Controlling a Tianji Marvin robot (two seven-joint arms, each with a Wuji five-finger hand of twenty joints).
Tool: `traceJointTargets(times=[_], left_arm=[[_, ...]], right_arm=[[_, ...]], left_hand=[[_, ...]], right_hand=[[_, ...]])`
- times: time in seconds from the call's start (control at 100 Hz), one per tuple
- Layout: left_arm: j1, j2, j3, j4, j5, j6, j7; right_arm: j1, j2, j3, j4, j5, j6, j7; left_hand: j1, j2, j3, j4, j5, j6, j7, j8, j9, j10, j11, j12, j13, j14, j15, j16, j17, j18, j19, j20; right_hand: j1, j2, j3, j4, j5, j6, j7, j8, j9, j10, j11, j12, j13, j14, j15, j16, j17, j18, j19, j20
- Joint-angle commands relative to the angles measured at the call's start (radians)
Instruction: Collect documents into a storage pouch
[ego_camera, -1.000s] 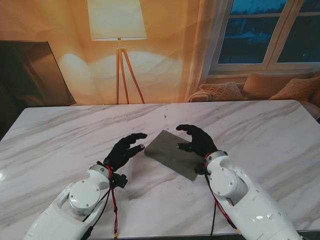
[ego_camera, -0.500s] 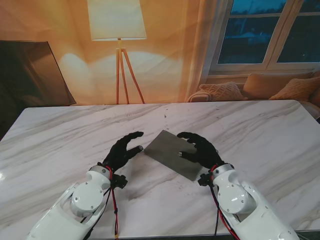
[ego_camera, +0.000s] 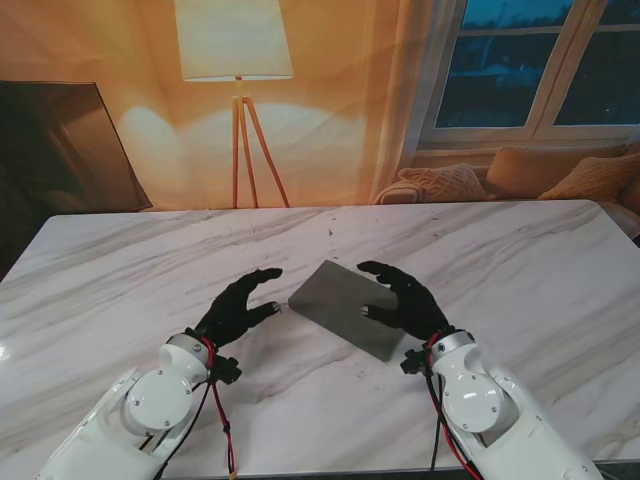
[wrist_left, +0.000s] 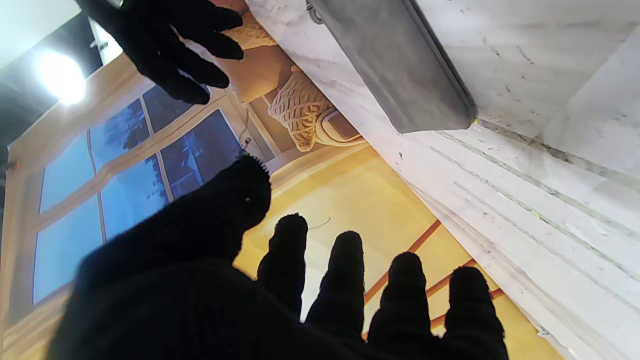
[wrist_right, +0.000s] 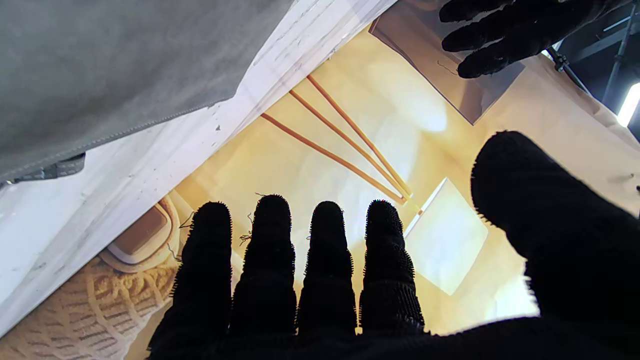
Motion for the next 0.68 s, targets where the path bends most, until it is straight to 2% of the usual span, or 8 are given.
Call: traceJointTargets(times=[0.0, 0.06, 0.25, 0.34, 0.67], left_arm=[[0.015, -0.002, -0.011, -0.024, -0.007, 0.000, -0.022], [0.022, 0.002, -0.018, -0.033, -0.004, 0.001, -0.033], [0.034, 0.005, -0.032, -0.043, 0.008, -0.001, -0.035], [0.035, 0.005, -0.034, -0.043, 0.010, -0.002, -0.034], [0.036, 0.006, -0.035, -0.042, 0.009, 0.002, -0.038]], right_arm=[[-0.003, -0.002, 0.001, -0.004, -0.031, -0.010, 0.004], [-0.003, 0.000, 0.005, -0.003, -0.042, -0.016, 0.004], [0.003, 0.005, 0.010, 0.011, -0.086, -0.017, -0.003], [0.004, 0.005, 0.010, 0.012, -0.090, -0.014, -0.007], [0.007, 0.002, 0.005, 0.020, -0.089, -0.005, -0.019]], left_hand=[[-0.017, -0.002, 0.024, 0.030, 0.033, 0.015, 0.011, 0.002, 0.014, -0.015, 0.001, -0.012, 0.022, -0.017, 0.007, -0.006, -0.016, -0.009, 0.013, 0.029], [-0.020, 0.001, 0.035, 0.035, 0.038, 0.015, 0.032, 0.016, 0.026, -0.010, 0.007, -0.005, 0.031, -0.012, 0.012, -0.004, -0.020, -0.006, 0.018, 0.049], [-0.022, 0.001, 0.037, 0.038, 0.024, 0.005, 0.049, 0.029, 0.046, -0.006, 0.019, 0.004, 0.033, -0.012, 0.012, -0.006, -0.020, -0.003, 0.013, 0.056], [-0.023, 0.000, 0.034, 0.038, 0.015, 0.001, 0.040, 0.024, 0.018, -0.014, 0.005, -0.003, 0.031, -0.013, 0.012, -0.008, -0.019, -0.003, 0.011, 0.057], [-0.019, 0.000, 0.035, 0.038, 0.013, -0.001, 0.029, 0.015, 0.038, -0.014, 0.002, -0.005, 0.031, -0.009, 0.014, -0.010, -0.018, -0.002, 0.005, 0.062]], right_hand=[[-0.025, 0.015, -0.024, 0.035, -0.037, -0.025, -0.019, -0.005, -0.044, -0.030, -0.007, -0.010, -0.010, -0.033, -0.024, -0.013, -0.015, -0.047, -0.024, -0.016], [-0.025, 0.013, -0.022, 0.035, -0.033, -0.026, -0.018, -0.004, -0.043, -0.030, -0.004, -0.013, -0.010, -0.036, -0.023, -0.015, -0.012, -0.039, -0.025, -0.016], [-0.028, 0.014, -0.024, 0.035, -0.037, -0.013, -0.020, -0.004, -0.052, -0.026, -0.001, -0.021, -0.014, -0.033, -0.024, -0.018, -0.011, -0.028, -0.027, -0.016], [-0.027, 0.016, -0.026, 0.035, -0.043, -0.007, -0.021, -0.004, -0.059, -0.023, 0.002, -0.023, -0.017, -0.034, -0.024, -0.019, -0.014, -0.032, -0.029, -0.014], [-0.027, 0.021, -0.029, 0.037, -0.053, 0.007, -0.018, 0.000, -0.076, -0.016, 0.019, -0.024, -0.024, -0.037, -0.019, -0.018, -0.015, -0.041, -0.033, -0.007]])
